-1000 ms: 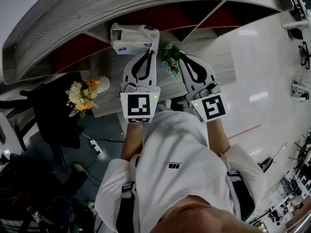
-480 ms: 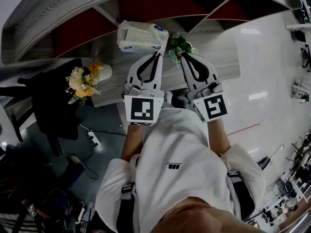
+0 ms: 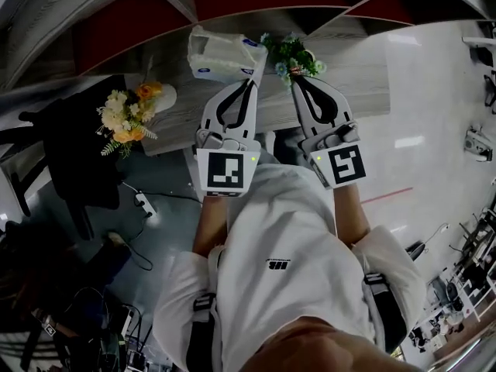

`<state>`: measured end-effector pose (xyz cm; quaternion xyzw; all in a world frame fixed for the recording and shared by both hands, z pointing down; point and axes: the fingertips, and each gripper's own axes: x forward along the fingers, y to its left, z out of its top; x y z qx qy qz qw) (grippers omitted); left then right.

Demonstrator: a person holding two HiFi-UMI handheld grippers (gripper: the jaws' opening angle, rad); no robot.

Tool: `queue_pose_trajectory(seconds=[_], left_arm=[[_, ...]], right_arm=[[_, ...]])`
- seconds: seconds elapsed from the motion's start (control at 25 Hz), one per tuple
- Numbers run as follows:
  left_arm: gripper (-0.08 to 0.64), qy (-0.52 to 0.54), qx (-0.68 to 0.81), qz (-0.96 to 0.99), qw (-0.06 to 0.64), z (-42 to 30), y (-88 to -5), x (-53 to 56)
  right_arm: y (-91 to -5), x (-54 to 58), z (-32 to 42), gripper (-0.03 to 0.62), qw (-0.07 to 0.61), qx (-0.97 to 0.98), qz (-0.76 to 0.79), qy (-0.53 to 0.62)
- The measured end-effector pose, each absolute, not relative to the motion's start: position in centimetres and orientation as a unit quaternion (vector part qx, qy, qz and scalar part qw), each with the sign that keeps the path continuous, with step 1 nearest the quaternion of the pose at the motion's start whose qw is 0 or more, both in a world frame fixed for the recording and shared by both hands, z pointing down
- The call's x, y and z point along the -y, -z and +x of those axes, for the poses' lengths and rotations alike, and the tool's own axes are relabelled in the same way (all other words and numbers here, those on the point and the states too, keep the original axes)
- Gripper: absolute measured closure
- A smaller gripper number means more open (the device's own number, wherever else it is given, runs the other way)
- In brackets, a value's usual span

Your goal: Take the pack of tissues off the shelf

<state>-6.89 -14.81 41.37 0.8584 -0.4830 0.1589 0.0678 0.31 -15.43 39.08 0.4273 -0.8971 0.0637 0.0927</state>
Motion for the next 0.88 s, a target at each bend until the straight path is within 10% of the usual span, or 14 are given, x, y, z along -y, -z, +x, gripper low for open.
queue_pose_trajectory(seconds=[0.88], left_arm=[[0.526, -0.21, 0.467, 0.85, 0.123, -8.3, -52.0, 13.4]], right_arm=[[-47.1, 14.0, -0.7, 0.565, 0.124, 0.896, 0.413, -0.104]])
